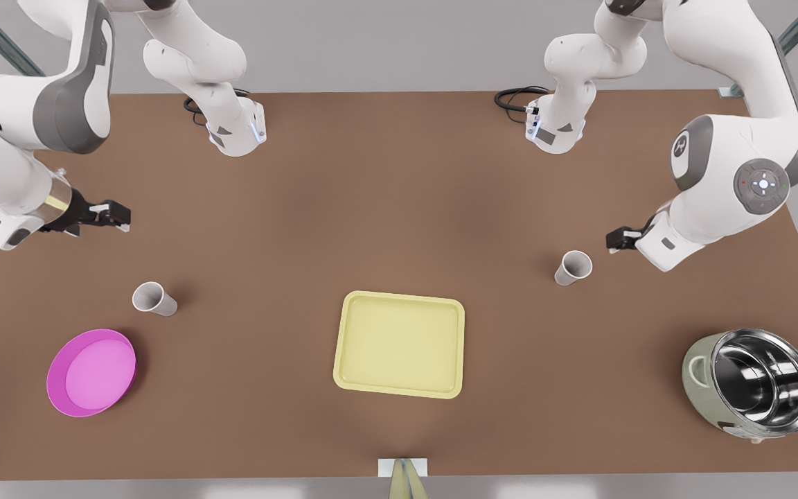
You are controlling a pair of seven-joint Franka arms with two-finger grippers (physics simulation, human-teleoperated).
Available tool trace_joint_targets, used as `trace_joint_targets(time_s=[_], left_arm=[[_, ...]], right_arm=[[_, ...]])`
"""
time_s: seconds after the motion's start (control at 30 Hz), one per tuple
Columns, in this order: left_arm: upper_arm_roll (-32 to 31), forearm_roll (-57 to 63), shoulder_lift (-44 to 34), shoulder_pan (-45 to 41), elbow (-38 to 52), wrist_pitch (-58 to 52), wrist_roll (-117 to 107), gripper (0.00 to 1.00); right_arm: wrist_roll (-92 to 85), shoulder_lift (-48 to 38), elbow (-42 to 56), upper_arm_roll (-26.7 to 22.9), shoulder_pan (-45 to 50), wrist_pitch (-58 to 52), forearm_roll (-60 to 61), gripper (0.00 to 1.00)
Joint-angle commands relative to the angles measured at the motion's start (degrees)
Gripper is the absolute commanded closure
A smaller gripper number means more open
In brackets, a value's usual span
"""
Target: Use both arms to respectively pick up the white IKEA cups from the middle-left and middle-right positions, then place the white IKEA cups onto the middle-middle tray, ensuring that the cups remain upright and do not tip over
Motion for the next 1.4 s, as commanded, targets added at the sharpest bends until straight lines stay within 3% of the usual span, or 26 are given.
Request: trace_joint_targets(time_s=[0.0, 0.13, 0.33, 0.53, 0.77, 0.8, 0.83, 0.9, 1.03, 1.07, 1.13, 1.2, 1.27, 1.33, 1.37], left_arm=[[0.1, 0.0, 0.0, 0.0, -1.0, 1.4, 0.6, 0.00], [0.5, -0.1, 0.3, -0.1, -11.4, 6.9, 0.5, 0.00], [0.7, -0.3, 2.9, 0.3, -26.1, 30.3, 0.6, 0.00], [2.6, -0.3, 4.5, 1.9, -31.7, 35.1, 0.5, 0.00], [2.6, -0.3, 7.4, 3.4, -35.4, 42.0, 0.5, 0.00], [2.6, -0.6, 7.6, 3.4, -35.4, 42.6, 0.5, 0.07], [2.6, -0.8, 7.9, 3.4, -35.4, 42.6, 0.3, 0.27], [2.6, -2.8, 7.9, 3.4, -35.4, 42.6, 0.3, 0.50], [2.6, -5.2, 8.6, 2.9, -35.4, 42.1, 0.3, 0.56], [2.6, -5.2, 8.6, 2.9, -35.4, 42.1, 0.4, 0.63], [2.6, -5.2, 8.6, 2.9, -35.3, 42.1, 0.6, 0.64], [2.6, -5.2, 8.2, 2.7, -35.0, 41.8, 0.3, 0.71], [2.6, -5.3, 5.0, 1.6, -34.7, 39.1, 0.0, 0.79], [2.6, -5.3, 5.0, 1.5, -34.3, 39.0, -1.6, 0.79], [2.3, -9.4, 5.6, 1.3, -31.9, 38.0, -3.7, 0.79]], right_arm=[[-1.5, 0.1, -0.2, 0.1, -0.1, 0.7, 0.3, 0.00], [-5.3, 6.0, -0.8, -0.1, -1.9, 2.5, -0.5, 0.00], [-10.3, 21.0, -1.2, -0.1, -8.6, 23.5, -0.4, 0.00], [-10.3, 20.1, -13.7, -0.1, -11.3, 42.1, 0.3, 0.00], [-10.3, 21.7, -18.7, -0.1, -13.0, 44.7, 0.3, 0.00], [-10.3, 21.8, -19.0, -0.1, -13.0, 44.8, 0.3, 0.00], [-10.3, 22.2, -19.3, -0.1, -13.0, 44.7, 0.3, 0.00], [-10.3, 23.1, -19.5, -0.1, -13.4, 44.7, 0.3, 0.00], [-10.3, 24.3, -19.8, -0.1, -13.7, 44.9, 0.3, 0.00], [-10.3, 24.5, -19.8, -0.1, -13.7, 44.9, 0.3, 0.00], [-10.3, 24.9, -19.8, 0.0, -13.7, 45.1, 0.3, 0.00], [-10.3, 25.2, -19.8, 0.0, -13.7, 45.0, 0.3, 0.00], [-10.3, 25.5, -19.8, 0.0, -13.6, 45.0, 0.2, 0.24], [-10.4, 25.5, -19.8, 0.1, -13.5, 44.9, 0.1, 0.61], [-10.4, 25.5, -19.8, 0.1, -13.3, 44.9, 0.1, 0.71]])
